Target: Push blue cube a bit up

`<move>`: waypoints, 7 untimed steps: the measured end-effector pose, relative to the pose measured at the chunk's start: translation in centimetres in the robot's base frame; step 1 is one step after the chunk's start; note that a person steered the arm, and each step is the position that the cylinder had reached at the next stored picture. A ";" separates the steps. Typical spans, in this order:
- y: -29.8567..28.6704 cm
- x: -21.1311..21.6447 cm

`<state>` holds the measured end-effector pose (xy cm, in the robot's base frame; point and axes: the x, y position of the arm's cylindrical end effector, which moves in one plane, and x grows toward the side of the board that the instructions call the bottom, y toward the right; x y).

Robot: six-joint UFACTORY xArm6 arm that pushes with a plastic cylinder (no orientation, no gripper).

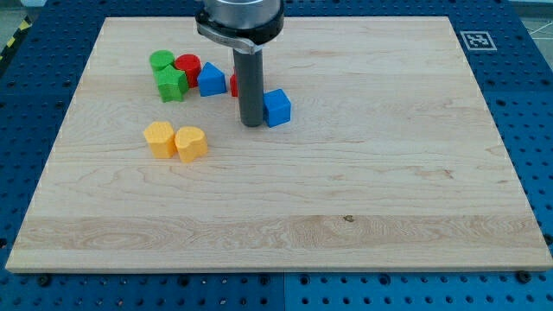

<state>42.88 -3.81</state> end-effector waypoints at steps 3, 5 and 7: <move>-0.2 4.4; 2.0 4.5; 3.5 4.2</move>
<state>47.05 -0.30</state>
